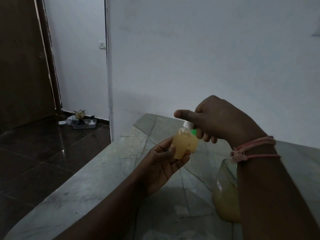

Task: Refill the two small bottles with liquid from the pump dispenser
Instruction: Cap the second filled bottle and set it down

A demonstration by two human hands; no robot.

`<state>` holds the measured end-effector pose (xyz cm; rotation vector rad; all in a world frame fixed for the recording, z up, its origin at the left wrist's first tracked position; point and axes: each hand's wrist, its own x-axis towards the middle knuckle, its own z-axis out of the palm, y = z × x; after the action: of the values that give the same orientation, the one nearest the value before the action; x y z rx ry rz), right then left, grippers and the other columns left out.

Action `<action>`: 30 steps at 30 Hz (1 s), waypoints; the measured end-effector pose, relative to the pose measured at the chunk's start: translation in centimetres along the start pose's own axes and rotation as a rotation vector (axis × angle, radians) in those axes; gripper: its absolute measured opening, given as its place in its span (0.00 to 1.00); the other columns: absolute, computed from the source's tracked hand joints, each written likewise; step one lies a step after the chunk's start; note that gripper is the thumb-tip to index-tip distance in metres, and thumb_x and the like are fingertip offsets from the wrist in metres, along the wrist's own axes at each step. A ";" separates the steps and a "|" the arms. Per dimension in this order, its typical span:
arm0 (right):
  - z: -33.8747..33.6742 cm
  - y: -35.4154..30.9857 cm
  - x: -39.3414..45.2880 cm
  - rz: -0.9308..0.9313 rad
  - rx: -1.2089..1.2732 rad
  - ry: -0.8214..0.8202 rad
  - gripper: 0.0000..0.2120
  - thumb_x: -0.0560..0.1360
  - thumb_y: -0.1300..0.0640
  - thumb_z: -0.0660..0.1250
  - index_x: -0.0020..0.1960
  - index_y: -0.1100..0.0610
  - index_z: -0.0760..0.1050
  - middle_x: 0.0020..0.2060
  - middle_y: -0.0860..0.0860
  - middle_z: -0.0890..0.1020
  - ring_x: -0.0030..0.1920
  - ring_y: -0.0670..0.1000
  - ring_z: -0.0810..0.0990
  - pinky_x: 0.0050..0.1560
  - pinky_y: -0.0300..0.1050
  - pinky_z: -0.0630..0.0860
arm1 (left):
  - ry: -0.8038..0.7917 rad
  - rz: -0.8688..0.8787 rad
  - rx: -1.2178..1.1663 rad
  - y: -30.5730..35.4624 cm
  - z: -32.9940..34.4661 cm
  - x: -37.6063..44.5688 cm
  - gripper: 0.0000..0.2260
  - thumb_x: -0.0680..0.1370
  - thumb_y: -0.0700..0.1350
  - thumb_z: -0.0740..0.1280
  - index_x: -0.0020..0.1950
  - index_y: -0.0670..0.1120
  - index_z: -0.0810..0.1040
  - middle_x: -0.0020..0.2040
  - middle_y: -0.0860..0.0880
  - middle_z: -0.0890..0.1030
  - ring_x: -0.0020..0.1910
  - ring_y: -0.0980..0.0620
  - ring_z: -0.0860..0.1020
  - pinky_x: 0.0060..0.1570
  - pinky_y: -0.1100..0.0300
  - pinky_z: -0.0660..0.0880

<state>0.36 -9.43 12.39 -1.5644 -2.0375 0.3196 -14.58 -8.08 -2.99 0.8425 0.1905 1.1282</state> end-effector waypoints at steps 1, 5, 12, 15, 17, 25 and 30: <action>-0.2 0.0 -0.1 0.017 -0.002 -0.007 0.33 0.65 0.26 0.63 0.34 0.58 0.80 0.22 0.52 0.81 0.20 0.48 0.78 0.25 0.40 0.72 | -0.007 0.003 -0.012 0.0 0.0 0.0 0.33 0.68 0.42 0.82 0.71 0.41 0.75 0.69 0.35 0.71 0.57 0.39 0.82 0.55 0.52 0.80; -0.8 0.0 -0.3 0.040 -0.065 0.029 0.37 0.65 0.23 0.56 0.34 0.57 0.80 0.24 0.51 0.81 0.21 0.47 0.77 0.27 0.42 0.73 | 0.007 0.006 -0.018 0.1 0.1 0.1 0.37 0.67 0.42 0.82 0.73 0.40 0.72 0.69 0.34 0.72 0.56 0.39 0.82 0.55 0.51 0.81; -0.6 0.6 0.5 -0.184 -0.027 -0.068 0.12 0.74 0.51 0.70 0.57 0.43 0.78 0.53 0.40 0.80 0.52 0.43 0.79 0.56 0.50 0.75 | 0.011 0.008 -0.057 0.2 0.1 0.0 0.38 0.66 0.42 0.83 0.73 0.39 0.71 0.69 0.34 0.71 0.56 0.38 0.82 0.55 0.51 0.81; -0.3 0.5 0.5 -0.190 0.013 -0.051 0.06 0.72 0.53 0.72 0.49 0.47 0.82 0.44 0.43 0.84 0.42 0.42 0.83 0.51 0.49 0.80 | 0.015 0.004 -0.056 0.2 0.2 0.0 0.38 0.66 0.42 0.83 0.73 0.40 0.71 0.70 0.34 0.71 0.56 0.38 0.82 0.54 0.52 0.81; -0.1 0.4 0.4 -0.129 0.078 -0.013 0.12 0.69 0.45 0.74 0.42 0.54 0.82 0.31 0.49 0.84 0.30 0.46 0.83 0.37 0.46 0.82 | 0.000 0.006 -0.051 0.1 0.2 0.0 0.37 0.68 0.41 0.82 0.73 0.39 0.71 0.69 0.34 0.72 0.57 0.39 0.82 0.55 0.52 0.81; -0.3 0.4 0.4 -0.149 0.065 -0.091 0.12 0.73 0.48 0.71 0.56 0.48 0.79 0.45 0.46 0.83 0.37 0.43 0.83 0.42 0.44 0.80 | -0.007 -0.003 -0.094 0.1 -0.1 0.0 0.30 0.70 0.42 0.79 0.70 0.39 0.75 0.67 0.35 0.75 0.57 0.38 0.81 0.55 0.51 0.81; 0.3 0.3 0.7 -0.162 0.052 0.001 0.06 0.69 0.49 0.75 0.41 0.51 0.83 0.33 0.47 0.84 0.32 0.43 0.83 0.41 0.46 0.82 | -0.007 -0.007 -0.087 0.1 -0.2 0.0 0.23 0.75 0.42 0.74 0.69 0.40 0.76 0.68 0.34 0.73 0.58 0.39 0.81 0.57 0.51 0.80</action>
<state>0.32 -8.69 12.19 -1.3582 -2.1222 0.3070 -14.77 -7.94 -3.03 0.7680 0.1372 1.1184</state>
